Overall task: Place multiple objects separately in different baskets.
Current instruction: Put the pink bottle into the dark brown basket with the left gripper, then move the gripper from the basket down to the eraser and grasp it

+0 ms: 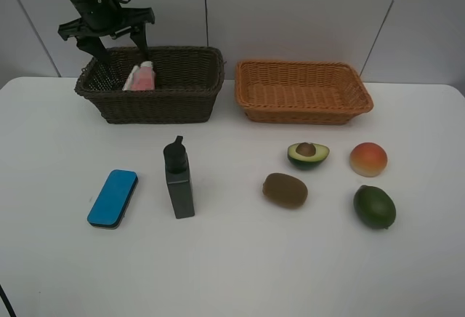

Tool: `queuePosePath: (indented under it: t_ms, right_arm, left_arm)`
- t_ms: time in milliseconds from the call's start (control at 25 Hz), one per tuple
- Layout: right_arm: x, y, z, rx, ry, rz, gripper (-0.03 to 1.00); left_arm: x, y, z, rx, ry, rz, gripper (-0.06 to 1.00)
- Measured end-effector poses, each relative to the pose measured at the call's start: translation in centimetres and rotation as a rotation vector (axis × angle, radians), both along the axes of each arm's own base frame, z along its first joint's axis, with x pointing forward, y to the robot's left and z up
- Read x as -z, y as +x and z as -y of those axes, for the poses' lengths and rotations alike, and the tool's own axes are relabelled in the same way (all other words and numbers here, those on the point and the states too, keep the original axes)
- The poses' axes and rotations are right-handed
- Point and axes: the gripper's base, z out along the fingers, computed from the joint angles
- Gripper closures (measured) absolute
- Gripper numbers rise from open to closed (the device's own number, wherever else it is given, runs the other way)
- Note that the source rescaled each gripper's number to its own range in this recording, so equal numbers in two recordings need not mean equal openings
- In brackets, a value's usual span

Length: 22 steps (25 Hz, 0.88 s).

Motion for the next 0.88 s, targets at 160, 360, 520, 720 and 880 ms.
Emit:
queuePosePath:
  t_ms: [160, 360, 520, 720, 880]
  right_arm:
    - [0.0, 0.0, 0.0, 0.000, 0.000, 0.000, -0.03]
    - [0.0, 0.0, 0.0, 0.000, 0.000, 0.000, -0.03]
    - [0.0, 0.0, 0.0, 0.000, 0.000, 0.000, -0.03]
    - [0.0, 0.0, 0.0, 0.000, 0.000, 0.000, -0.03]
    - [0.0, 0.0, 0.0, 0.000, 0.000, 0.000, -0.03]
  left_arm:
    - [-2.0, 0.0, 0.1, 0.008, -0.013, -0.008, 0.08]
    - [-4.7, -0.5, 0.2, 0.030, -0.024, 0.001, 0.08]
    - [-6.6, -2.1, 0.5, 0.053, -0.038, 0.016, 0.08]
    - [-7.2, -7.4, 0.4, 0.081, -0.029, -0.069, 0.08]
    - [-6.3, -13.1, -0.5, 0.066, -0.019, -0.177, 0.08]
